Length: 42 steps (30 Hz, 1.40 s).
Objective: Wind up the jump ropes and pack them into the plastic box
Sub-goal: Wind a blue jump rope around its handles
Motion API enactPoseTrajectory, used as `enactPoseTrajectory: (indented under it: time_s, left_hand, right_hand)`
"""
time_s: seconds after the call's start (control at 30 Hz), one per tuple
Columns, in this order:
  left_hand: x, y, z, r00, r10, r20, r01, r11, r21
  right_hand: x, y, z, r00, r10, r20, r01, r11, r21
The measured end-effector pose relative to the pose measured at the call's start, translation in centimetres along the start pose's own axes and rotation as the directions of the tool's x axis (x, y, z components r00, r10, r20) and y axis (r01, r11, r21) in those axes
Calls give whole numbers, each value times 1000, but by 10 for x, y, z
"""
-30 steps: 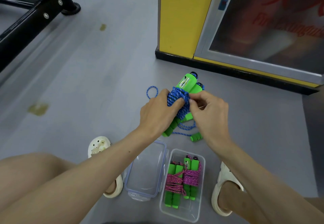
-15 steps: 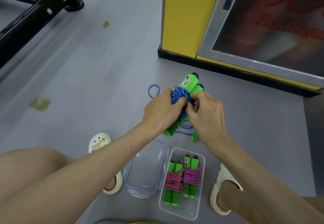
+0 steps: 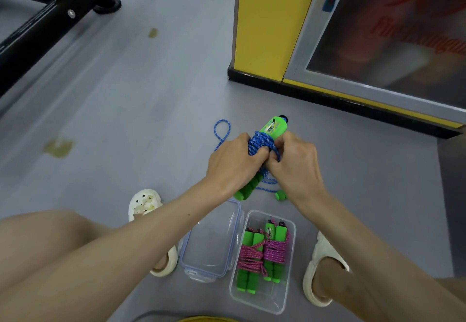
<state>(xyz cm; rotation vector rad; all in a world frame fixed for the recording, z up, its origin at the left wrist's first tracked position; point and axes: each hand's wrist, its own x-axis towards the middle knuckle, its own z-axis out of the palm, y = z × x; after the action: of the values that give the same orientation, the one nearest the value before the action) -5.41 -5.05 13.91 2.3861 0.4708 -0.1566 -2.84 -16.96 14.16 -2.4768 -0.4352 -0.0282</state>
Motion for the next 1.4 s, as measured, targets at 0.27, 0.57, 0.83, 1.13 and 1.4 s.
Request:
enactPoseTrajectory:
  time_s: [0.27,0.57,0.83,1.13,1.4]
  left_hand:
    - [2,2,-9,998,65,24,-66,998,14]
    - [9,-1,-18,991,118,57,-115,991,-68]
    - [9,-2,-18,991,124,51,-119,989,-92]
    - [11,-2,-10,993,37,116,-2,958,-288]
    - [7,9,6,980,-169,109,201,790,-579]
  right_hand:
    - [0,6,-6,998,62,11,-63,986,157]
    - [5,5,-16,942,218,257,-328,766,553]
    - [5,7,-18,904,226,364,-406,724,557]
    - [3,6,-12,981,130,143,-173,921,349]
    - [6,-1,-11,962,229,-147,-178,940,292]
